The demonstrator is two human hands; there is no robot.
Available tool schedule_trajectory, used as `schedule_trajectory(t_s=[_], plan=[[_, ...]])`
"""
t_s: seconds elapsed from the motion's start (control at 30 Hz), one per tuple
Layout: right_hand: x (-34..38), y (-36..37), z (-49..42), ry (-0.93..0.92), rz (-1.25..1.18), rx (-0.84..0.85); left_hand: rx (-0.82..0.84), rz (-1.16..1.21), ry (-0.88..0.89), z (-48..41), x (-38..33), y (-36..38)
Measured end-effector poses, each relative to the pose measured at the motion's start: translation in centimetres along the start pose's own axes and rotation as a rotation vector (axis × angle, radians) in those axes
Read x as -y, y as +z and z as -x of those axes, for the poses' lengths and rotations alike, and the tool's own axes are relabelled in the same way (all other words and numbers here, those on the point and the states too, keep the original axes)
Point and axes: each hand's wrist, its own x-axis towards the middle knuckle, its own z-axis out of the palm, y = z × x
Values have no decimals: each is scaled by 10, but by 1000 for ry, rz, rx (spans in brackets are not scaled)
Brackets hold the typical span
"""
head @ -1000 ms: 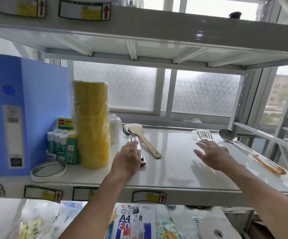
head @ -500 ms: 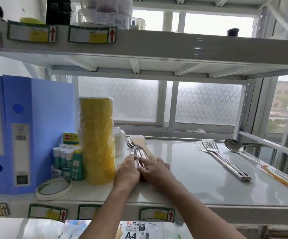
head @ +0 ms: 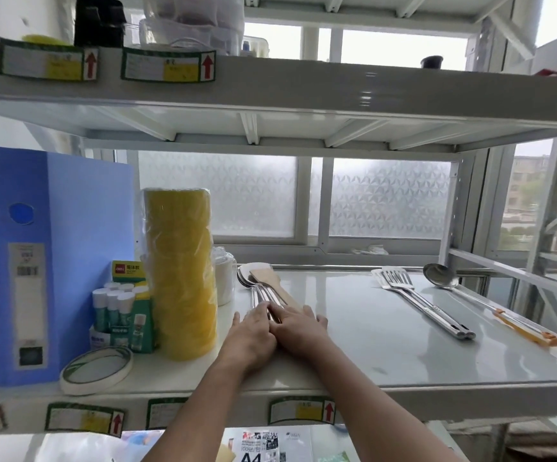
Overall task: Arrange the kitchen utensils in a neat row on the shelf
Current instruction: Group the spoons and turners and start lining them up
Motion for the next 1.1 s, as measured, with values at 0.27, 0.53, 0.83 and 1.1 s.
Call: schedule_trajectory(t_s=[0.27,0.53,0.83,1.1], plan=[[3,5,0,88,5,-82,-101,9,-77,6,-8,2],[1,7,8,210,12,-176,-113,-35,-120,4,-8,1],[-7,4,15,176,2,-175,-58,-17,-138,4,-6,0],[-7,5,14,158,-17,-162,-74,-103,-186,-4,-1,6]])
